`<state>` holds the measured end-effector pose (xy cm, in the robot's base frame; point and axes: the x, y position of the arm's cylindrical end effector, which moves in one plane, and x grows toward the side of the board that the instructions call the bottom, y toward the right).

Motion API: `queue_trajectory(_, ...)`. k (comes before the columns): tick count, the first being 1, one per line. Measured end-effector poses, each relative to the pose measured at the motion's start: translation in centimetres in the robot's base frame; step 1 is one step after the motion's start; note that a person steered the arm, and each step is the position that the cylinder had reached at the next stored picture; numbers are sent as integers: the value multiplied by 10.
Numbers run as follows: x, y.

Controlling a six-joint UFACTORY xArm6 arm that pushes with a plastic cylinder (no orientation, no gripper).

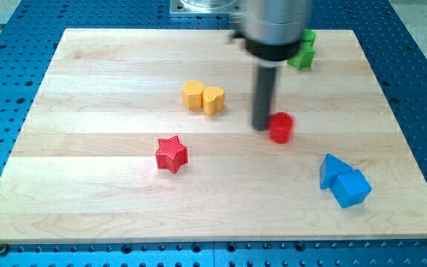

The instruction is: Push the red circle to the bottom of the green star

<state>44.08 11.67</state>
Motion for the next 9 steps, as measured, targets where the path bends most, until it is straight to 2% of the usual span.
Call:
queue_trajectory(1,37,-49)
queue_trajectory(2,80,18)
queue_trajectory(3,51,51)
queue_trajectory(5,-30,32)
queue_trajectory(6,-21,83)
queue_trajectory(7,-38,96)
queue_trajectory(8,-67,82)
queue_trajectory(9,-16,82)
